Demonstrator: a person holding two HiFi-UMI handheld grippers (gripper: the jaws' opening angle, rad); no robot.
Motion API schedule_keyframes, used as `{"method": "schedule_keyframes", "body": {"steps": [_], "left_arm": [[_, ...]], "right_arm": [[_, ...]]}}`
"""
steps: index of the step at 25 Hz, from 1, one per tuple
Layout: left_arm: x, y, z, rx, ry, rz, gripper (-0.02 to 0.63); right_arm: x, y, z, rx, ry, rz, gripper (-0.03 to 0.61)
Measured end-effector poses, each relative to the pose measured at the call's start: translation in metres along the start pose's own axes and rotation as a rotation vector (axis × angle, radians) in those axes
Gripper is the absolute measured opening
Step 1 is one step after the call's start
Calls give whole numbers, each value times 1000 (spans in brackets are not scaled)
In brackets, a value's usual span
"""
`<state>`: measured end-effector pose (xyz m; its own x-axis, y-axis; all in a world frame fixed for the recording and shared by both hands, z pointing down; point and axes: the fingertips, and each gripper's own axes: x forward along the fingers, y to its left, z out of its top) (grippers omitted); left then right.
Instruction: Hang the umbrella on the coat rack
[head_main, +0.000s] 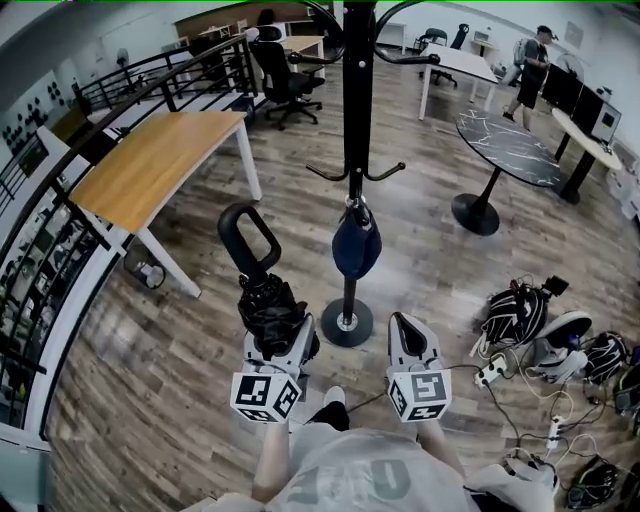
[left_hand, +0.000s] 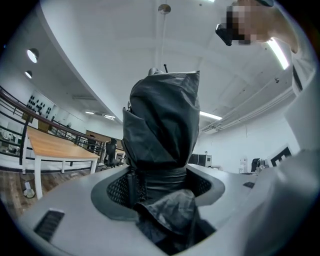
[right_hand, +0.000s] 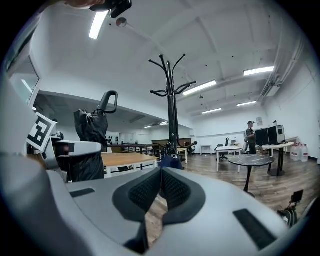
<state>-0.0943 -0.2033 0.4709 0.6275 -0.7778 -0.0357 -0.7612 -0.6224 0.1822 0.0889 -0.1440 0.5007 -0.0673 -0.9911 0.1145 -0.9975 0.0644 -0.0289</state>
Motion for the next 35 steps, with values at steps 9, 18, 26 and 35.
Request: {"method": "schedule_keyframes", "body": {"steps": [9, 18, 26, 35], "left_arm": [[91, 74, 11, -5, 48, 2, 308], [126, 77, 13, -43, 32, 61, 308], [147, 63, 16, 5, 40, 78, 308], [168, 76, 81, 7, 54, 178, 308]], "right_arm": [[115, -1, 30, 0, -6, -20, 31], [150, -36, 52, -3, -37, 9, 31], [159, -58, 54, 11, -50, 24, 31], [161, -66, 69, -30, -44, 29, 31]]}}
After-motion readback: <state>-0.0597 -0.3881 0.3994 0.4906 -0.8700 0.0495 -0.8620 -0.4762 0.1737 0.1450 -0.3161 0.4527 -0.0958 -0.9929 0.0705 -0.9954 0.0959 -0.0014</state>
